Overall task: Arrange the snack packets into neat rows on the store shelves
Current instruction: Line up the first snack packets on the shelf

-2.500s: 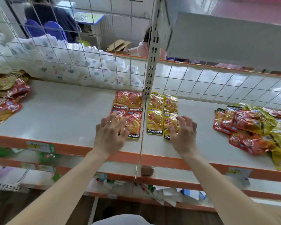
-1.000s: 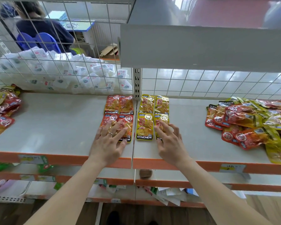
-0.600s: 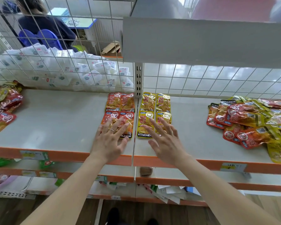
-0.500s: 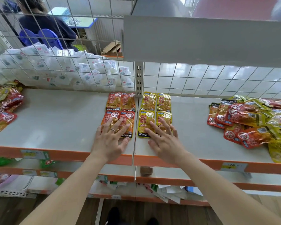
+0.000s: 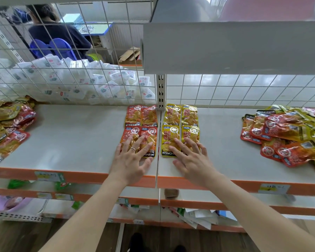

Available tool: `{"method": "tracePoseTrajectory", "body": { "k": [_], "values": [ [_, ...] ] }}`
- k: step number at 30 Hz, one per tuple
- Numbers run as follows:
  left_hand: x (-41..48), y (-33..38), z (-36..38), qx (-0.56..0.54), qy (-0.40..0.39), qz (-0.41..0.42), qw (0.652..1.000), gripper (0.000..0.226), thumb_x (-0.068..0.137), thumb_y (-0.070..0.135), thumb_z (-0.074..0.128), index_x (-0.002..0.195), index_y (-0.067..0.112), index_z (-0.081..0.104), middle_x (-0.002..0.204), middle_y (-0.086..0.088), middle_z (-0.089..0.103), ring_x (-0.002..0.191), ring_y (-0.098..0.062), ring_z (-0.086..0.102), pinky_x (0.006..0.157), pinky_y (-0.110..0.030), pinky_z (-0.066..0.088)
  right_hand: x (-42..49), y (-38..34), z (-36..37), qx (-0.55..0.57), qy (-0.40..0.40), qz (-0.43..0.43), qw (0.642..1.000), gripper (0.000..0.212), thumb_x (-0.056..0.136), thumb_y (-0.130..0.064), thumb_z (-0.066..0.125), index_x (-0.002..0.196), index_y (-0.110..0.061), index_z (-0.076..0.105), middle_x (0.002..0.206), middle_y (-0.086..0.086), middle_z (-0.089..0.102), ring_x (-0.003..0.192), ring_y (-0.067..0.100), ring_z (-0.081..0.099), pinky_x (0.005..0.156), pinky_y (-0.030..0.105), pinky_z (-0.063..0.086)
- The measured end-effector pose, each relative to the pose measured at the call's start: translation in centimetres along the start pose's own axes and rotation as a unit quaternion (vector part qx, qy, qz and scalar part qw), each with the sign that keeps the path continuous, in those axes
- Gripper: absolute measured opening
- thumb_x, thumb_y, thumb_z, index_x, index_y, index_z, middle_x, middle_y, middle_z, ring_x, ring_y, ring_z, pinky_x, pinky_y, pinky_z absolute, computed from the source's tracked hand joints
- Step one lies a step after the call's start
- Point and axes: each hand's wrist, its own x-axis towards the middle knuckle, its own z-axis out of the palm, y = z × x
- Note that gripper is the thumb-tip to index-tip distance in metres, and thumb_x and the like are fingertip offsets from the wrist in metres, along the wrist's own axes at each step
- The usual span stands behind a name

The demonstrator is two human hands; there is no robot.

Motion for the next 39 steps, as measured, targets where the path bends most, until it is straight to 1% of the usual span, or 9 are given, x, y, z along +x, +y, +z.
{"method": "tracePoseTrajectory", "body": {
  "k": [9,11,14,17,24,28,31,34,39],
  "values": [
    [-0.1,0.0,-0.1,-0.002,0.017,0.003,1.000,0.076,0.084,0.071,0.004,0.156,0.047,0.014,0.168,0.013,0.005,0.155,-0.020,-0.001,0.124,-0.053,0.008,0.0,-0.1,0.0,0.010,0.010,-0.010,1.000,0.076,0.086,-0.064,-0.002,0.156,-0.042,0.022,0.167,-0.013,0.005,0.152,0.019,-0.005,0.117,0.045,-0.001],
    [-0.1,-0.1,-0.1,-0.004,0.039,0.010,0.999,0.074,0.087,0.069,0.010,0.156,0.043,0.022,0.167,0.011,0.013,0.154,-0.020,0.008,0.122,-0.054,0.014,0.0,0.0,0.0,0.017,0.031,-0.011,0.999,0.074,0.088,-0.066,0.005,0.155,-0.041,0.024,0.167,-0.011,0.010,0.152,0.021,-0.001,0.117,0.046,0.004],
    [-0.3,-0.1,0.0,-0.023,0.112,0.030,0.993,0.067,0.093,0.062,0.028,0.151,0.031,0.042,0.161,0.006,0.034,0.148,-0.021,0.030,0.115,-0.052,0.030,-0.1,0.1,0.1,0.029,0.071,-0.004,0.997,0.072,0.091,-0.070,0.018,0.155,-0.038,0.024,0.166,-0.009,0.017,0.152,0.023,0.006,0.117,0.047,0.012],
    [-0.3,-0.1,0.0,-0.042,0.155,0.037,0.986,0.063,0.094,0.055,0.037,0.146,0.023,0.049,0.153,0.001,0.045,0.140,-0.023,0.041,0.108,-0.050,0.039,-0.3,0.0,0.0,0.029,0.102,-0.004,0.994,0.073,0.092,-0.070,0.026,0.156,-0.035,0.025,0.165,-0.008,0.018,0.152,0.024,0.012,0.115,0.047,0.017],
    [-0.7,-0.1,-0.2,-0.043,0.147,0.044,0.987,0.062,0.096,0.054,0.033,0.145,0.022,0.050,0.152,0.000,0.047,0.138,-0.023,0.043,0.106,-0.050,0.042,-1.3,-0.2,-0.8,0.014,0.124,0.030,0.992,0.068,0.095,-0.064,0.028,0.154,-0.031,0.030,0.164,-0.005,0.024,0.149,0.023,0.019,0.109,0.048,0.025],
    [-1.0,0.0,-0.5,-0.060,0.150,0.039,0.986,0.062,0.096,0.054,0.029,0.143,0.022,0.053,0.150,-0.001,0.048,0.137,-0.024,0.043,0.102,-0.052,0.043,-2.4,-0.3,-2.4,0.016,0.128,0.060,0.990,0.073,0.092,-0.068,0.020,0.155,-0.032,0.028,0.165,-0.006,0.020,0.151,0.023,0.016,0.113,0.048,0.019],
    [-0.8,0.1,-0.7,-0.054,0.154,0.057,0.985,0.065,0.095,0.056,0.026,0.146,0.023,0.050,0.155,0.001,0.042,0.139,-0.024,0.037,0.102,-0.052,0.040,-4.0,-0.5,-3.9,0.028,0.170,0.090,0.981,0.076,0.089,-0.069,0.021,0.154,-0.032,0.028,0.165,-0.008,0.020,0.150,0.024,0.016,0.112,0.049,0.019],
    [-1.1,0.8,-0.8,-0.063,0.171,0.073,0.980,0.067,0.094,0.057,0.029,0.147,0.021,0.048,0.157,-0.001,0.040,0.140,-0.027,0.035,0.104,-0.053,0.037,-5.9,-0.6,-4.6,0.046,0.192,0.124,0.972,0.080,0.087,-0.072,0.018,0.157,-0.032,0.023,0.166,-0.011,0.013,0.150,0.020,0.008,0.112,0.046,0.014],
    [-2.7,4.6,-1.8,-0.092,0.216,0.175,0.956,0.063,0.096,0.052,0.040,0.150,0.020,0.043,0.155,-0.005,0.043,0.140,-0.031,0.040,0.107,-0.054,0.034,-8.5,-0.3,-5.2,0.037,0.194,0.133,0.971,0.080,0.087,-0.072,0.016,0.157,-0.033,0.022,0.167,-0.010,0.009,0.151,0.020,0.005,0.113,0.049,0.014]
  ]
}}
